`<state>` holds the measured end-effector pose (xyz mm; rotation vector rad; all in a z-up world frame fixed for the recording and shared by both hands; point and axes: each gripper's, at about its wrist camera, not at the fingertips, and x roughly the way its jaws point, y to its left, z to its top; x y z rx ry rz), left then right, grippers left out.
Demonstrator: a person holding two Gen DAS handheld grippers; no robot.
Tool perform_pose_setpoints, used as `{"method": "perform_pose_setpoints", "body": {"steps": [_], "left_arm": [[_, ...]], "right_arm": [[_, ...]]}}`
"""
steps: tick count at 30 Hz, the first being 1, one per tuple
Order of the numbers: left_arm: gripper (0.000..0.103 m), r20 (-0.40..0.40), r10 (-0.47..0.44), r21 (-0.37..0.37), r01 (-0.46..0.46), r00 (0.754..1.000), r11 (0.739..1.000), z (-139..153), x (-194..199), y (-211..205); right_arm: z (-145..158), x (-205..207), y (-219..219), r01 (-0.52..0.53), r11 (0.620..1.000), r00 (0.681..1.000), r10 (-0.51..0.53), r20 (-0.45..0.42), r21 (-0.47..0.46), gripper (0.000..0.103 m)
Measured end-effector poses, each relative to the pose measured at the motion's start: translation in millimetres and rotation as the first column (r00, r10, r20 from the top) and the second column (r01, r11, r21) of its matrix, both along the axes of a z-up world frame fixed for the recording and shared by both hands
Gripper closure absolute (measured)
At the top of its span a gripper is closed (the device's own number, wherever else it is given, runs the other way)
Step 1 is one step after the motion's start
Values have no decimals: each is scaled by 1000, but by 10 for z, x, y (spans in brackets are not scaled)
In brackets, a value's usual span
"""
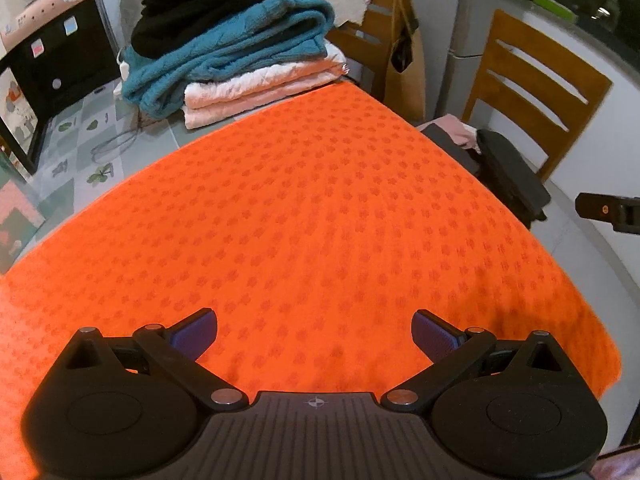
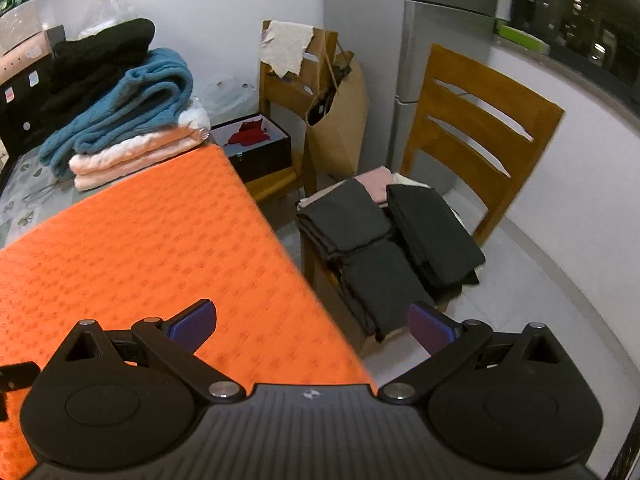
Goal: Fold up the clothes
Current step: 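Reach the right tool to the chair and grasp the dark garment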
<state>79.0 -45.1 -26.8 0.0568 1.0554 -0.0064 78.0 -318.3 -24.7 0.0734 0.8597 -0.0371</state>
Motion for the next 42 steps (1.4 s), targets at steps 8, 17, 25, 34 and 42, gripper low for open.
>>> {"method": "perform_pose_setpoints", "body": {"steps": [8,17,25,34,42], "left_arm": [[0,-49,46,48,-43,998,998,-106,593,-376],[0,33,95,34,-96,995,995,-105,1031,-709],[0,32,103,20,-104,994,994,-285,1356,-919],[0,-3,93,-8,-93,996,996,-456,1612,-989],[0,-41,138,6,-138,990,990,-546,1664,-911]], "right_arm": [[-452,878,-700,6,998,999,-3,-49,61,1],[-1148,1651,-1561,79,994,995,-74,-62,76,1],[-2186,2384,-2091,91,996,991,-93,-94,-19,3],[-3196,3031,-2204,50,984,987,-75,-144,-170,7],[-3652,3359,-2197,7,966,976,-63,-209,-258,37]]}}
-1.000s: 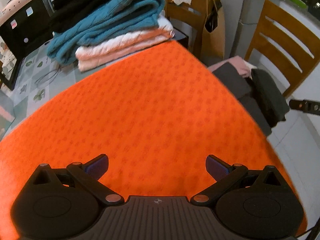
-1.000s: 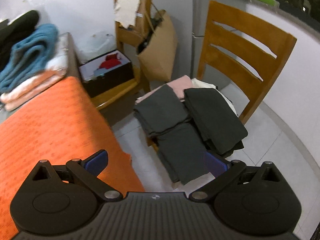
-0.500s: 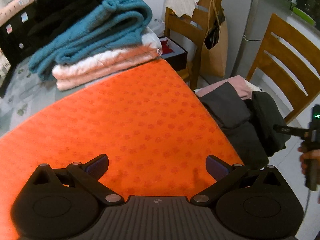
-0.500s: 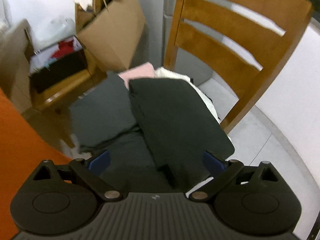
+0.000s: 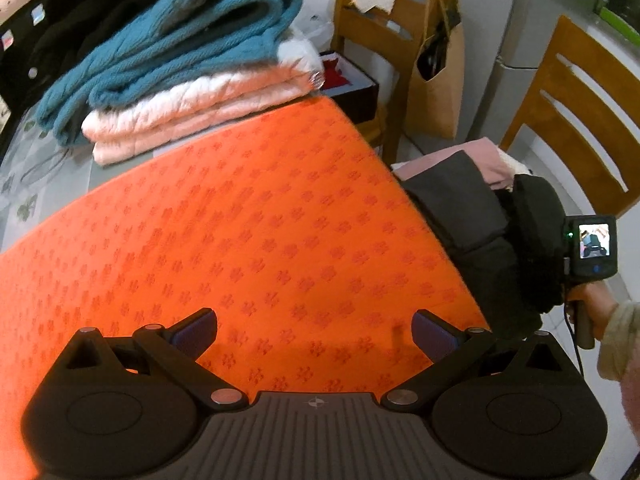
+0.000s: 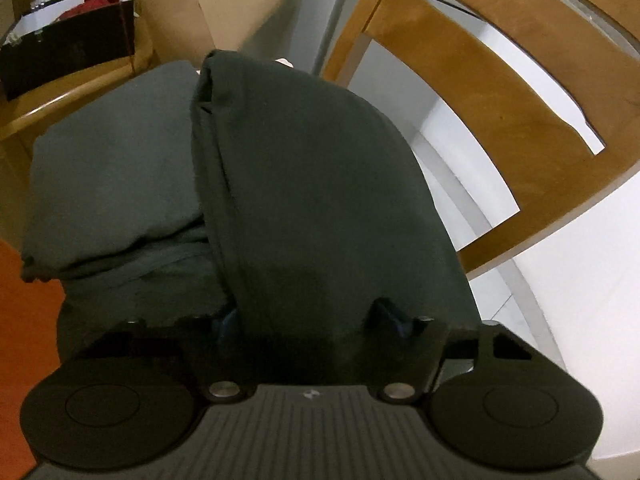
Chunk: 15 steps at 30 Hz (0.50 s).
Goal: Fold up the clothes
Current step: 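Reach the right tool to the chair and grasp the dark garment, then lift the dark garment with the right tool and drop it onto the table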
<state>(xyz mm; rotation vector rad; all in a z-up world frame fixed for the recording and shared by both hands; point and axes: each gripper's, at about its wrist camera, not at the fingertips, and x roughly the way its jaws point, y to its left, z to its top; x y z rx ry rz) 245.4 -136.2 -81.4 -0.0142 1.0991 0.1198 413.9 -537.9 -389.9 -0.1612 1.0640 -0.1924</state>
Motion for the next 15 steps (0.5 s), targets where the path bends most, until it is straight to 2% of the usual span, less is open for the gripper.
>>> {"method": "perform_pose_setpoints", "body": {"steps": [2,4,9,15], "left_arm": [[0,1,10,4,-10,1000,1000,4,-7,24],[0,2,22,11,-22,1000,1000,13,-27,51],[0,8,43,22,-43,999,999,55,-103,114],[0,25,59,30,-60,998,998,191,-281,211]], "right_arm": [[21,-2,-23,5,1000,1000,-5,7,1,61],[115,-48,-58,2,1000,1000,-2,21,-6,69],[508,-176,-134,-7,999,996,12,94,-53,77],[1219,-365,-198,-13,999,983,20,181,-39,81]]}}
